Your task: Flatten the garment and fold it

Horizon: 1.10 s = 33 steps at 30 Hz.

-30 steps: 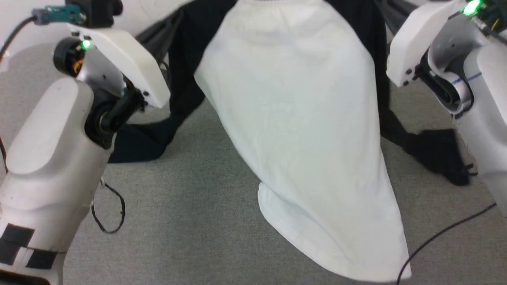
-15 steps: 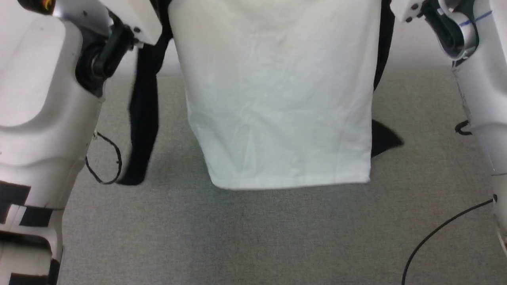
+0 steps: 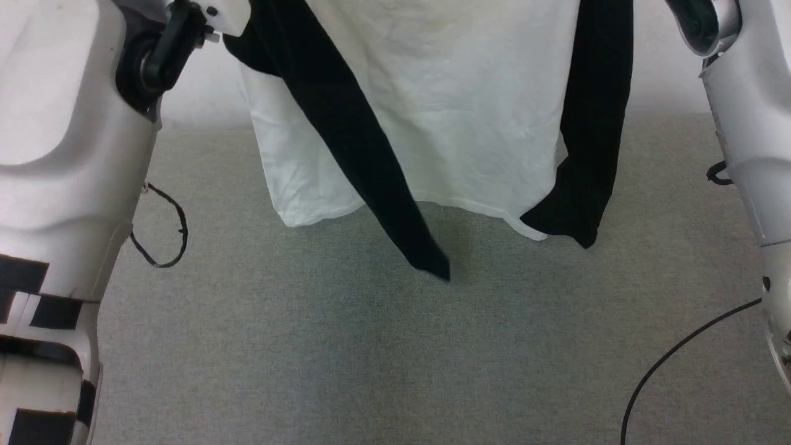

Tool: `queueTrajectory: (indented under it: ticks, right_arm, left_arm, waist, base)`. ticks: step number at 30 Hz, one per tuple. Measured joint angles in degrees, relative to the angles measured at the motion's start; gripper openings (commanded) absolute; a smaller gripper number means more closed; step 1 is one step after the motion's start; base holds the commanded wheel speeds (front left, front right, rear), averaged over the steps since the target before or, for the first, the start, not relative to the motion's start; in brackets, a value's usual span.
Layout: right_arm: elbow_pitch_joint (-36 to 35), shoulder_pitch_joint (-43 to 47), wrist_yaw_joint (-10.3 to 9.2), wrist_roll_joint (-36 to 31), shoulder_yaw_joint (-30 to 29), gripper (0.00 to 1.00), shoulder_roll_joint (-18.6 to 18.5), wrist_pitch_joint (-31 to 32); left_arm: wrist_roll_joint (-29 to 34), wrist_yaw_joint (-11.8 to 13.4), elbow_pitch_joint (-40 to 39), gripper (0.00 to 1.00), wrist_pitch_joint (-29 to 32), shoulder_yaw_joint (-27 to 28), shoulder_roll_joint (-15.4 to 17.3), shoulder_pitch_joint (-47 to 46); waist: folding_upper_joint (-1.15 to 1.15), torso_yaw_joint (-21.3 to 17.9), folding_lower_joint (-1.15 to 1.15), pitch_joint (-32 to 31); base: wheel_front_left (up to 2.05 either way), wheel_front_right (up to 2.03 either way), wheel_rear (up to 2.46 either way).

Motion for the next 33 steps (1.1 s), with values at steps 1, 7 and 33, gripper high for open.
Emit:
queueTrajectory:
  ticks: [1,7,33]
  right_arm:
    - [0.2,-0.1,0.0,0.0,0.2,0.0,0.1,0.1]
    - [1.8,-0.8,0.0,0.2,0.8,0.0,0.3,0.3]
    - [11.3,-14.6,0.0,-9.7,-11.7,0.0,5.2,-2.4]
  left_arm:
    - [0.0,-0.1,0.3,0.0,0.0,-0.1,0.0,0.0]
    - [0.0,-0.2,1.1,0.0,-0.2,-0.4,-0.2,-0.6]
    - [3.1,1.4,3.0,0.0,-5.5,-0.2,-0.3,-10.3]
  waist:
    - [0.0,0.0,0.0,-0.1]
    - [0.0,-0.1,0.0,-0.3]
    - [0.0,-0.9,0.0,11.0]
  base:
    - [0.0,0.0,0.0]
    - [0.0,0.0,0.0]
    - [0.0,0.0,0.0]
